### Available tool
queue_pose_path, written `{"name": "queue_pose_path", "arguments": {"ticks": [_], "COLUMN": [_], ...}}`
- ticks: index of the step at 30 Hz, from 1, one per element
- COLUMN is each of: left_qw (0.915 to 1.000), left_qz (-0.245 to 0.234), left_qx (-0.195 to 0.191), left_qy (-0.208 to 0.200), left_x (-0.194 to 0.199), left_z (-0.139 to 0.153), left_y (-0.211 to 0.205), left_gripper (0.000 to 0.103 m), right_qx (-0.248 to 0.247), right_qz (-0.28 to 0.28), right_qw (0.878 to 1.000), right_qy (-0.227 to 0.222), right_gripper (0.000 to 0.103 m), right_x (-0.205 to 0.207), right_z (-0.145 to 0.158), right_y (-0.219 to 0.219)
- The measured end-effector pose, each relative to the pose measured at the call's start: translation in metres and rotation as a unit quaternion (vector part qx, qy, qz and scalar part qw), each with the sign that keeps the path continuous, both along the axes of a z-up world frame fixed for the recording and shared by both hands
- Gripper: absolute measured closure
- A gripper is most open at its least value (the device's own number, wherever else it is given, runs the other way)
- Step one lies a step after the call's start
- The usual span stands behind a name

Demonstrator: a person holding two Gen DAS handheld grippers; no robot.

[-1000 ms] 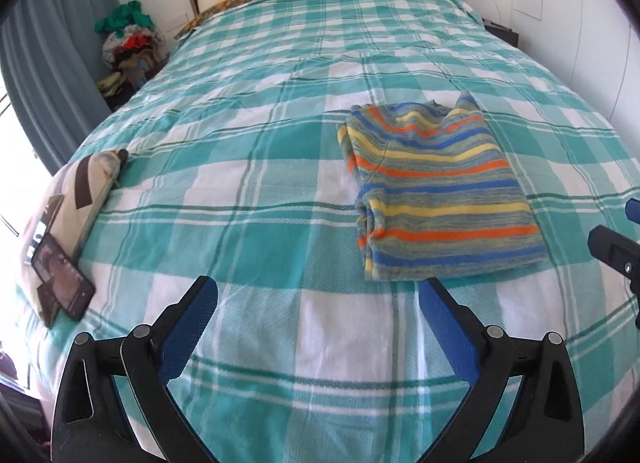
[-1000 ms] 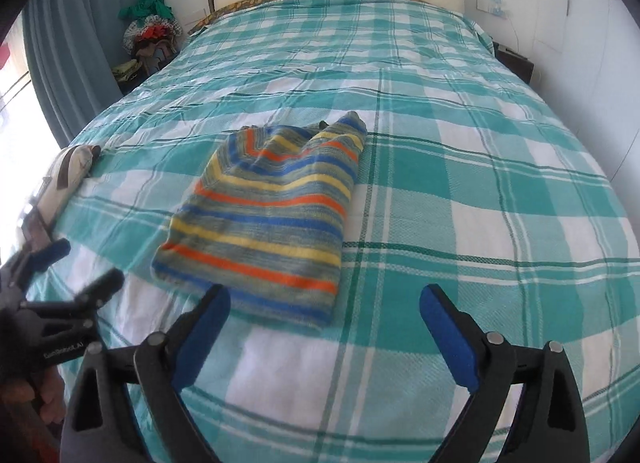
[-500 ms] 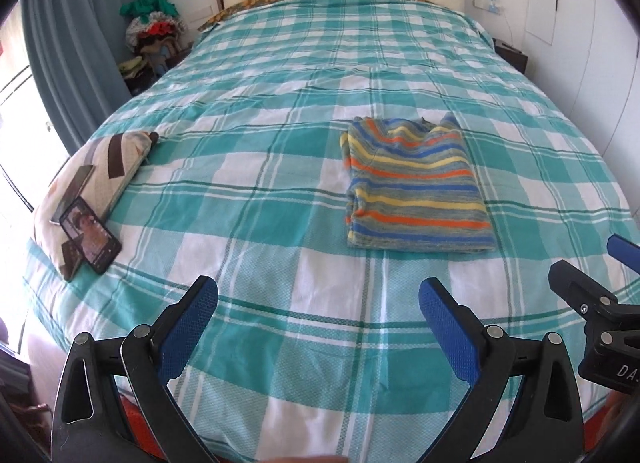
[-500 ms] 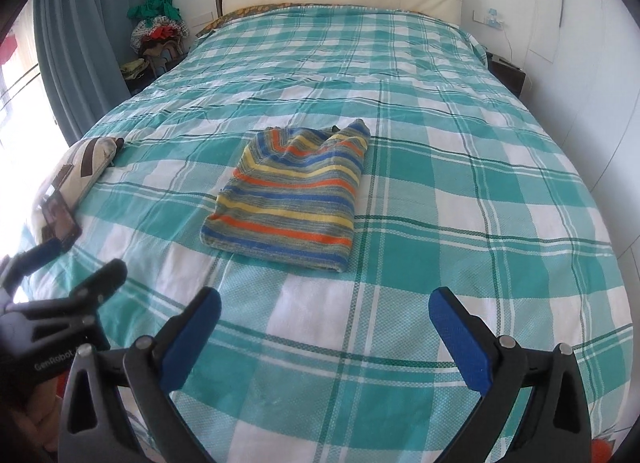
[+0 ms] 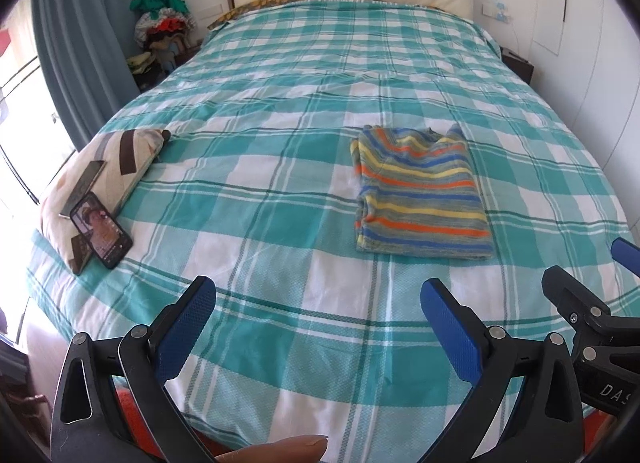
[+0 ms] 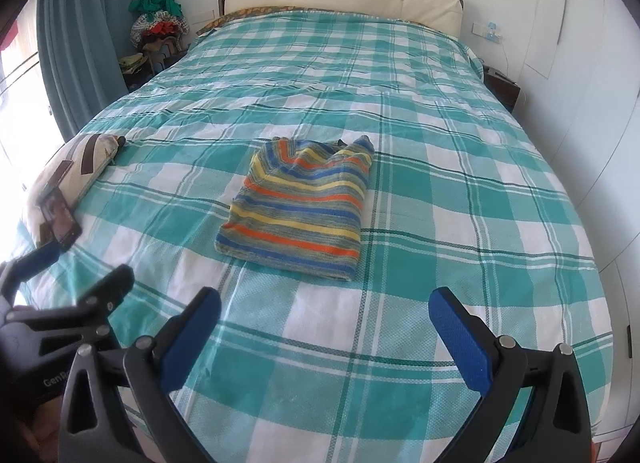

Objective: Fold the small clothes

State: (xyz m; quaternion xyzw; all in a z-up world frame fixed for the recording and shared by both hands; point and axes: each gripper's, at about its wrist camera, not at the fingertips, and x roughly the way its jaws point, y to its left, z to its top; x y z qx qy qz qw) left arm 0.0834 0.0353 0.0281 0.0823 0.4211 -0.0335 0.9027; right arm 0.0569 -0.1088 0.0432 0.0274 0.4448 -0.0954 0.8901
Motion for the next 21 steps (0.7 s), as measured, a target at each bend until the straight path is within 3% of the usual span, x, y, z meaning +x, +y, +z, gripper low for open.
{"name": "queue_pose_path", "arguments": {"ticks": [21], "left_qw": [0.9999], "left_qz": [-0.014], "left_qx": [-0.001], "left_qy": [-0.004], "left_x": [-0.007], "left_z": [0.001], "left_y": [-0.011], "left_gripper": [0.001], "right_qx": [-0.027], "right_qz": [-0.014], "right_qw": [1.000], "right_qy": [-0.006], "right_gripper": [0.001], "right_x": [-0.008], "right_z": [0.008], "right_y": [-0.003]}}
